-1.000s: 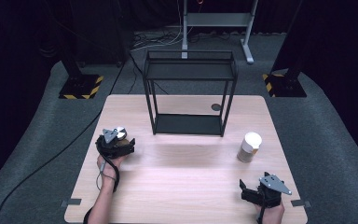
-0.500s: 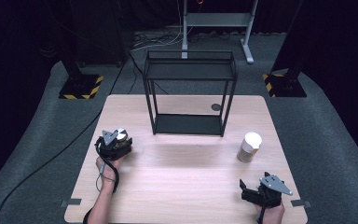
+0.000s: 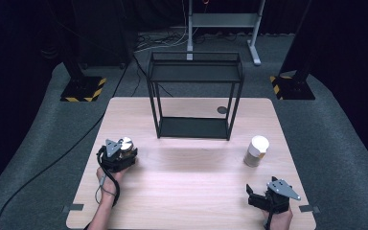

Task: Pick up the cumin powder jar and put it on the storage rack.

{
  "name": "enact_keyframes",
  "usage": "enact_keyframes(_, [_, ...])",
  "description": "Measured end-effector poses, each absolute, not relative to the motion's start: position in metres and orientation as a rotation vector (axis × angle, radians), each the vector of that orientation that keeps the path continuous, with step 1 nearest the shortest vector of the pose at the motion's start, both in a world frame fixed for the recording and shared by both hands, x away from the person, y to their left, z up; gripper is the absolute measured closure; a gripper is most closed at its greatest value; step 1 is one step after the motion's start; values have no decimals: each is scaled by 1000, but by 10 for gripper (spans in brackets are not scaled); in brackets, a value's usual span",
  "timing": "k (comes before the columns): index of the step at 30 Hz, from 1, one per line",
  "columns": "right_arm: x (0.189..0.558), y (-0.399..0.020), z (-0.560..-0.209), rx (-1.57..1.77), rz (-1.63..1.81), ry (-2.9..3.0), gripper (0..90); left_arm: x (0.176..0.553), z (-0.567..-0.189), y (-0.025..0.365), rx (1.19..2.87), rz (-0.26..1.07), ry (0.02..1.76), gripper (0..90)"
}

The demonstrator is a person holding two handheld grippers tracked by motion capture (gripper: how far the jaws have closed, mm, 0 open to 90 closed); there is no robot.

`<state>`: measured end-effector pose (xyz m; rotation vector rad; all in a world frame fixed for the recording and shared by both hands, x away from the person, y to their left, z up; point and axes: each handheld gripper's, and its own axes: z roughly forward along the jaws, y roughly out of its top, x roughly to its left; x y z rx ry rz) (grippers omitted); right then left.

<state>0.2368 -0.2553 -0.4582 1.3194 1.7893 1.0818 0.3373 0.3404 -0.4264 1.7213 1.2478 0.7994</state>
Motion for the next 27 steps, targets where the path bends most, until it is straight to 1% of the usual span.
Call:
enact_keyframes(14, [237,-257,-459,1326,1093,1785,0,319,-406,337,1726,751,1183,304])
enact_keyframes(23, [236,-255,-458,1318,1082,1787,0,317,-394,329,1759,744,1129,304])
enact_keyframes(27, [237,-252,-457,1306,1062,1802,0,319,-389,327,1742,731,1118,304])
